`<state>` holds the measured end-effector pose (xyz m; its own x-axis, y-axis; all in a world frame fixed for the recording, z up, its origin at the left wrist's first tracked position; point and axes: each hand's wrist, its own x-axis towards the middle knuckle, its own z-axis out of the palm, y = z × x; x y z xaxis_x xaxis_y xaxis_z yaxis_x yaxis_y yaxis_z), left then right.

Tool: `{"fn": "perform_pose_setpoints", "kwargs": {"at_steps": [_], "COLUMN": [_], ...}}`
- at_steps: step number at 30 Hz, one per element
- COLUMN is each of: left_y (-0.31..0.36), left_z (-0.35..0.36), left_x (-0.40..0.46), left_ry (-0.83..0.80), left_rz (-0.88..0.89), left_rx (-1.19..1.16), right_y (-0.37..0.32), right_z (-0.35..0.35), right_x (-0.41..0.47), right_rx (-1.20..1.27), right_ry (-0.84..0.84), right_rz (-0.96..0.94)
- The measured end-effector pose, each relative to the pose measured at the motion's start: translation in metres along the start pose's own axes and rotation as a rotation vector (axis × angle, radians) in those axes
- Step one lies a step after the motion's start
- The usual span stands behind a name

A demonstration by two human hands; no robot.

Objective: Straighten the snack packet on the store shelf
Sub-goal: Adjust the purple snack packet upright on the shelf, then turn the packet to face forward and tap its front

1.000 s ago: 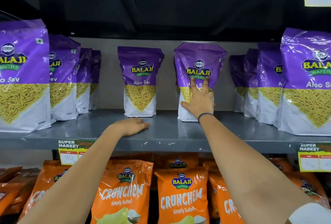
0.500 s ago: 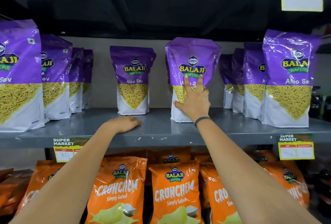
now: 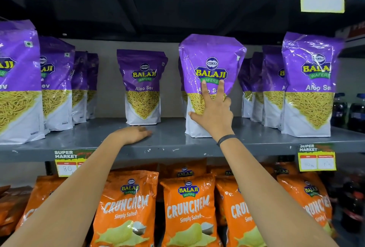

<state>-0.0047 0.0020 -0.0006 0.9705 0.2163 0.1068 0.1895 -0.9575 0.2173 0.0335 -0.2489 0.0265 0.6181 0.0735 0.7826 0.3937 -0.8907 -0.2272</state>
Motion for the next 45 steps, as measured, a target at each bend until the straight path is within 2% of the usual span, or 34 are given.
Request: {"fn": "perform_pose_setpoints", "kwargs": {"at_steps": [28,34,39,45], "left_y": [0.001,0.0,-0.02,-0.077], "left_z": [-0.001,-0.003,-0.014,-0.035], "left_x": [0.001,0.002,0.0,0.002], "left_ry": [-0.009,0.054,0.15,0.207], "left_rz": [-0.037,-0.063,-0.071,-0.072], "left_rx": [-0.002,0.003,0.1,0.095], "right_y": [0.007,0.006,-0.015,-0.064], "right_z": [-0.024,-0.023,-0.023,-0.012], "right_x": [-0.019,-0.021,-0.026,-0.024], "right_rx": [0.019,0.029,-0.058,0.045], "right_ry": [0.036,0.014,0.233,0.395], "right_rz": [-0.032,-0.001,-0.052,-0.229]}}
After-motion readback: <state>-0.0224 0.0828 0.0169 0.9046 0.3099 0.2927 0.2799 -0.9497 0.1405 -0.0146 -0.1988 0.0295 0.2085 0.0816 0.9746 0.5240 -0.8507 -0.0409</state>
